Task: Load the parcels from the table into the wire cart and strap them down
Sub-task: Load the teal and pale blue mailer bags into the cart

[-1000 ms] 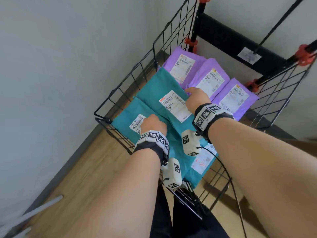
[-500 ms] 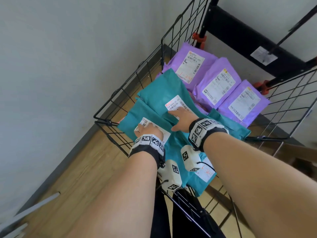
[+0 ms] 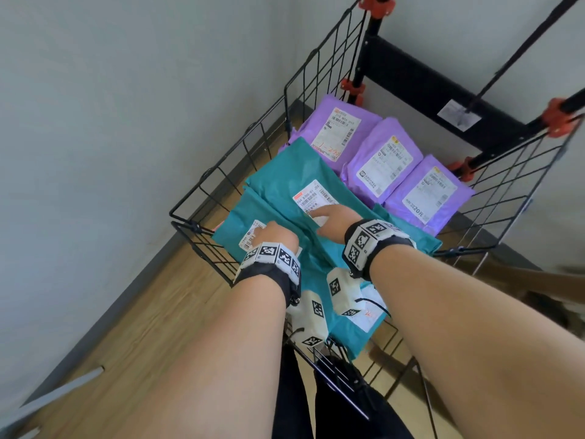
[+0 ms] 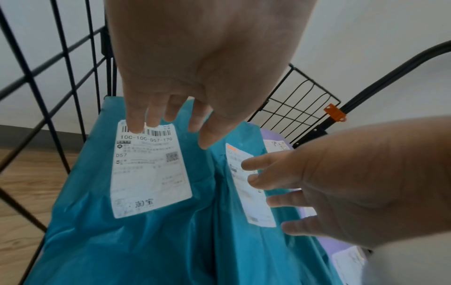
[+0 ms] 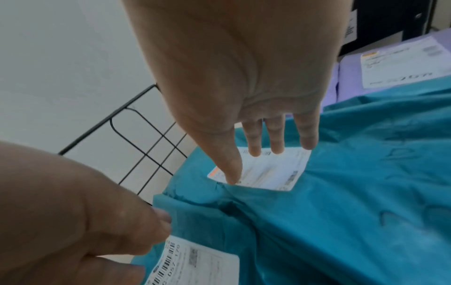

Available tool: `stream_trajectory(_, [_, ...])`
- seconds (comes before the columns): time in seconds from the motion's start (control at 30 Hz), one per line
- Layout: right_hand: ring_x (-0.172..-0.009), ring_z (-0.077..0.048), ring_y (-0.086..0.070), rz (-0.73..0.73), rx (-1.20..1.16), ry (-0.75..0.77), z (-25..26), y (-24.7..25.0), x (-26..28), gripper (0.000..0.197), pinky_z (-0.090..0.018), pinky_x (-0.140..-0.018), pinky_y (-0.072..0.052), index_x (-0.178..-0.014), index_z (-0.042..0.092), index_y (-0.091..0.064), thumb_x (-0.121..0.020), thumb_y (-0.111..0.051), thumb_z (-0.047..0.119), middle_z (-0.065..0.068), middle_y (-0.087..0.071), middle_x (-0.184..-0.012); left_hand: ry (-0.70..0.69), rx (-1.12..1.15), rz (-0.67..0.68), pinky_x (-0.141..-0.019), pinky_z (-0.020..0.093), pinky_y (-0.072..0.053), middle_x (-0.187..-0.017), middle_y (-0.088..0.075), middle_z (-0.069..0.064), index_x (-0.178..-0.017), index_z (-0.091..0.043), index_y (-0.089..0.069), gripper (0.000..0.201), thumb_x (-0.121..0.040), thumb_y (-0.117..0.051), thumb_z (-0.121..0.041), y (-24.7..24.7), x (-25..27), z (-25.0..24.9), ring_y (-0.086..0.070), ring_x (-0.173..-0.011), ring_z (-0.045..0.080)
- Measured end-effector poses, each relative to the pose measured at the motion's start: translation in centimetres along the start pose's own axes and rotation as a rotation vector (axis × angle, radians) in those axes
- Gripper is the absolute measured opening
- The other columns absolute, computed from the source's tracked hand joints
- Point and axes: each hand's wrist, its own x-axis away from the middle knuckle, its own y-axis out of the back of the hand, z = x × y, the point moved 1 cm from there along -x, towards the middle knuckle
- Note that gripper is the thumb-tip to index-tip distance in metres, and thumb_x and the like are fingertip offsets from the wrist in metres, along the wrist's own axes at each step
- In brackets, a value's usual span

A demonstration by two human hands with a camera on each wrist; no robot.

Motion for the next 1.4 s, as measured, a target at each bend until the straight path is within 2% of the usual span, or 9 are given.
stream_trajectory(0.13, [-0.118, -0.022, -0.056, -0.072, -0.042, -0.002, -1.1, 1.9, 3.8, 0.045, -0.024, -0.089, -0.046, -0.133, 0.025, -0.055, -0.091, -0.055, 0.01, -0.003, -0.05, -0.142, -0.037, 0.073, -0.054, -0.096, 0.035, -0.04, -0.137, -0.046, 0.015, -0.13, -0.01, -0.05, 0.038, -0.093, -0.045, -0.013, -0.1, 3.6, -1.1, -0.047, -0.124, 0.033])
stream_trajectory(0.3, [-0.12, -0.021, -0.055, -0.221, -0.037, 0.001, -2.8, 4.3, 9.6, 0.043, -0.027, -0.095, -0.045, -0.133, 0.027, -0.057, -0.092, -0.054, 0.013, 0.001, -0.05, -0.142, -0.188, 0.1, -0.112, -0.1, 0.039, -0.042, -0.131, -0.052, 0.017, -0.122, -0.007, -0.054, 0.034, -0.091, -0.043, -0.012, -0.6, 9.0, -2.8, -0.05, -0.121, 0.035])
stream_trajectory(0.4, [-0.111, -0.022, -0.059, -0.348, -0.147, -0.05, -4.5, 5.3, 13.3, 0.042, -0.025, -0.083, -0.048, -0.127, 0.026, -0.062, -0.09, -0.052, 0.01, -0.002, -0.057, -0.134, -0.298, 0.06, -0.114, -0.101, 0.038, -0.042, -0.132, -0.051, 0.017, -0.126, -0.006, -0.052, 0.035, -0.093, -0.041, -0.01, -1.3, 12.1, -3.9, -0.048, -0.122, 0.034])
stream_trajectory(0.57, [-0.111, -0.023, -0.06, -0.53, -0.281, -0.167, -7.9, 6.7, 19.4, 0.036, -0.021, -0.081, -0.042, -0.121, 0.021, -0.065, -0.09, -0.052, 0.006, -0.004, -0.059, -0.132, -0.463, 0.027, -0.096, -0.101, 0.038, -0.041, -0.14, -0.046, 0.016, -0.14, -0.011, -0.043, 0.045, -0.095, -0.042, -0.012, -2.0, 16.4, -6.2, -0.048, -0.126, 0.033])
stream_trajectory(0.77, [-0.108, -0.02, -0.061, -0.744, -0.459, -0.308, -11.3, 5.4, 25.9, 0.031, -0.018, -0.082, -0.04, -0.116, 0.019, -0.068, -0.088, -0.058, 0.01, -0.001, -0.066, -0.122, -0.647, -0.076, -0.07, -0.089, 0.037, -0.045, -0.134, -0.05, 0.016, -0.133, -0.009, -0.048, 0.041, -0.093, -0.042, -0.01, -3.8, 20.9, -7.9, -0.053, -0.117, 0.033])
stream_trajectory(0.93, [-0.107, -0.02, -0.062, -0.866, -0.658, -0.457, -15.8, 2.4, 31.2, 0.033, -0.026, -0.09, -0.046, -0.118, 0.024, -0.066, -0.087, -0.059, 0.012, -0.001, -0.065, -0.121, -0.791, -0.186, -0.072, -0.087, 0.037, -0.046, -0.128, -0.055, 0.016, -0.126, -0.006, -0.053, 0.037, -0.091, -0.041, -0.008, -7.1, 25.8, -9.4, -0.055, -0.114, 0.034])
stream_trajectory(1.2, [-0.108, -0.024, -0.061, -0.988, -0.817, -0.614, -24.8, 0.5, 38.8, 0.039, -0.028, -0.091, -0.047, -0.122, 0.02, -0.064, -0.086, -0.056, 0.008, -0.006, -0.064, -0.121, -0.936, -0.292, -0.047, -0.101, 0.038, -0.04, -0.142, -0.046, 0.011, -0.138, -0.013, -0.046, 0.046, -0.093, -0.04, -0.012, -13.9, 33.2, -13.4, -0.047, -0.127, 0.031])
stream_trajectory(1.3, [-0.114, -0.023, -0.059, -0.964, -0.844, -0.642, -28.5, -0.5, 41.0, 0.042, -0.033, -0.098, -0.047, -0.126, 0.022, -0.061, -0.086, -0.056, 0.01, -0.004, -0.062, -0.126, -0.958, -0.33, 0.001, -0.095, 0.034, -0.042, -0.139, -0.05, 0.01, -0.135, -0.012, -0.049, 0.043, -0.093, -0.043, -0.015, -17.9, 35.3, -14.9, -0.051, -0.124, 0.03])
stream_trajectory(1.4, [-0.115, -0.021, -0.059, -0.958, -0.845, -0.679, -33.2, -1.5, 43.6, 0.038, -0.028, -0.096, -0.045, -0.12, 0.026, -0.064, -0.083, -0.057, 0.02, 0.001, -0.065, -0.119, -0.948, -0.364, 0.066, -0.093, 0.032, -0.042, -0.137, -0.052, 0.01, -0.133, -0.012, -0.05, 0.041, -0.093, -0.042, -0.013, -22.9, 37.4, -16.2, -0.053, -0.121, 0.029])
